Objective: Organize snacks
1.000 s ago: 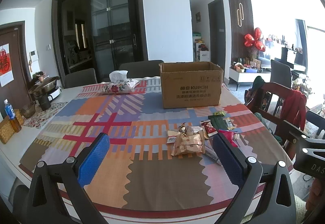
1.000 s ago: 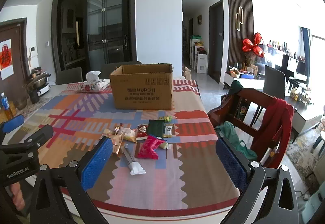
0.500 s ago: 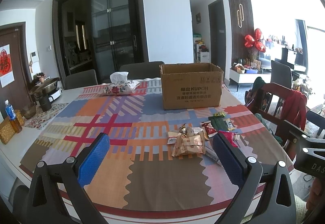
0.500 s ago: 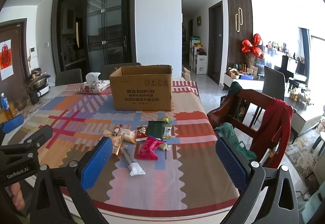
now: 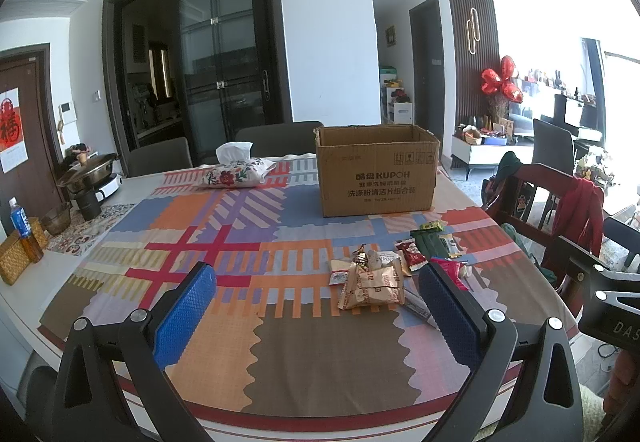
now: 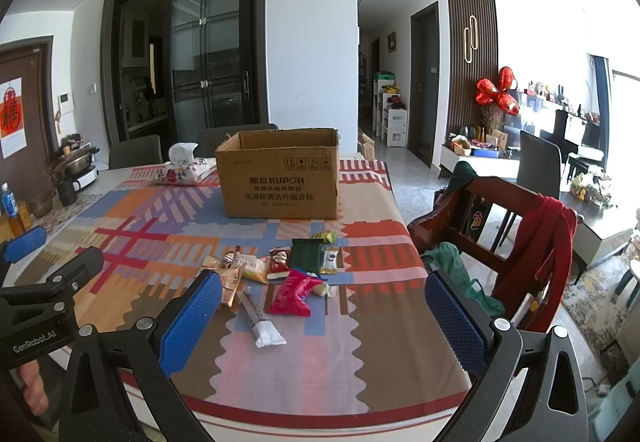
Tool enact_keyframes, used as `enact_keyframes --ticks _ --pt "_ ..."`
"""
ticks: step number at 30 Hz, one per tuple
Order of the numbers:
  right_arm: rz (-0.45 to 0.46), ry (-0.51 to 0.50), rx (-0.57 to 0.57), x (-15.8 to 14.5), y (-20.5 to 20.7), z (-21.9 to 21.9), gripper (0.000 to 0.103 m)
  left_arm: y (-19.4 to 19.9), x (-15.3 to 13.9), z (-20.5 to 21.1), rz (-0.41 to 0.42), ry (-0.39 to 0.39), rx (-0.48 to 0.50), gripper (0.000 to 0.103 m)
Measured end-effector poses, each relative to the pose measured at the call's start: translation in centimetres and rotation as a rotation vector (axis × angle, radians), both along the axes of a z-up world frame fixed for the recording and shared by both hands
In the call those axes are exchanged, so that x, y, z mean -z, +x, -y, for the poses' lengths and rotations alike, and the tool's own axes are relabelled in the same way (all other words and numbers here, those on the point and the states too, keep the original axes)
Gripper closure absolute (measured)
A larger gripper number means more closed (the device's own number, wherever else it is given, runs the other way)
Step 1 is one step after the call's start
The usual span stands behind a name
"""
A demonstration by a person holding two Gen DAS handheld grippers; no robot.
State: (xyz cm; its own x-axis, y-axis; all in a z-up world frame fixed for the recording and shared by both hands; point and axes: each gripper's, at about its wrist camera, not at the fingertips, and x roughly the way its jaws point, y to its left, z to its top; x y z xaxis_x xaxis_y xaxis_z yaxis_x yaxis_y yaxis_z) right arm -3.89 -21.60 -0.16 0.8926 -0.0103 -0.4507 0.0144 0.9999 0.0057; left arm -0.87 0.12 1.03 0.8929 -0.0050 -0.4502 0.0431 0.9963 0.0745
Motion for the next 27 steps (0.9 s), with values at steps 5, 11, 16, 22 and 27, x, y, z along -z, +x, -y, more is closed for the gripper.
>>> enact_keyframes --ticks 5,11,16,22,27 --pt "0.001 0.000 0.000 -0.01 0.00 -0.01 0.001 -0.08 -0.05 0.02 0.001 0.000 0.000 0.000" --pt "0.001 -0.001 0.001 -0.05 -0.02 0.00 0.001 -0.05 0.02 0.01 0.002 0.000 0.000 0.000" --pt "0.001 -0.001 0.000 0.08 0.02 -0.03 0.001 -0.05 0.03 0.02 0.002 0.000 0.000 0.000" --pt "0.000 0.000 0.000 -0.13 0.03 0.11 0.001 -0.09 0.03 0.03 0.002 0.000 0.000 0.000" --pt "-0.002 0.001 -0.001 -0.22 -0.02 0.09 0.001 -0.15 -0.04 0.08 0.000 0.000 0.001 0.000"
